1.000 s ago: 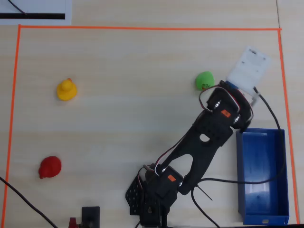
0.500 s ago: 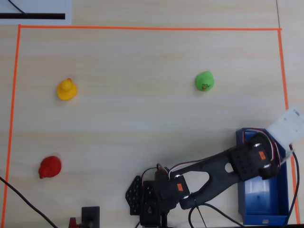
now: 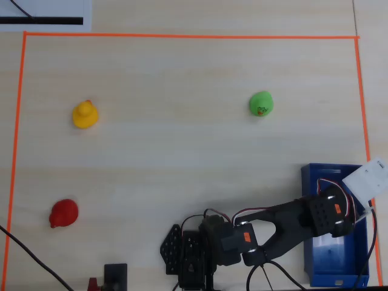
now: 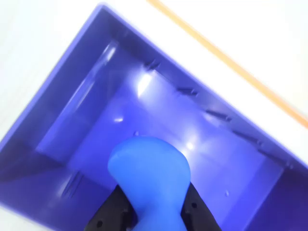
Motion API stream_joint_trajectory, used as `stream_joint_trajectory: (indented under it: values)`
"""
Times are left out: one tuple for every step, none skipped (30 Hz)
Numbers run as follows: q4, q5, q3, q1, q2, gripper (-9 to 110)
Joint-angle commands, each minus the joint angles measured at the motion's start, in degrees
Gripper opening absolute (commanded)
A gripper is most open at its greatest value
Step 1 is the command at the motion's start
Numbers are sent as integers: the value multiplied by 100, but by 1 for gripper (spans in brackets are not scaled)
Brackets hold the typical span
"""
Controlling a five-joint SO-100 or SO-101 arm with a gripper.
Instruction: Grasp blue duck and put it into box.
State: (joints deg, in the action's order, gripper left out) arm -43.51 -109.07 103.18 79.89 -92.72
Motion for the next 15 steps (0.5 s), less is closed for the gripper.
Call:
stream_joint_trajectory:
  values:
    - [281, -132, -18, 18, -9, 26]
    - [281, -167, -18, 9, -9, 29]
    - [290, -185, -26, -9, -9, 29]
    - [343, -185, -9, -26, -35, 28]
    - [413, -185, 18, -35, -53, 28]
    - [422, -185, 26, -53, -79, 28]
    - [422, -185, 26, -70, -105, 28]
    - [422, -167, 26, -88, -132, 28]
    - [422, -141, 26, -105, -176, 28]
    - [431, -114, 26, -123, -211, 28]
    - [439, -53, 18, -167, -264, 26]
    - [466, 141, -26, -229, -334, 21]
    - [431, 431, -141, -334, -422, 19]
    - [299, 729, -316, -501, -527, 17]
    - [185, 1046, -483, -738, -677, 15]
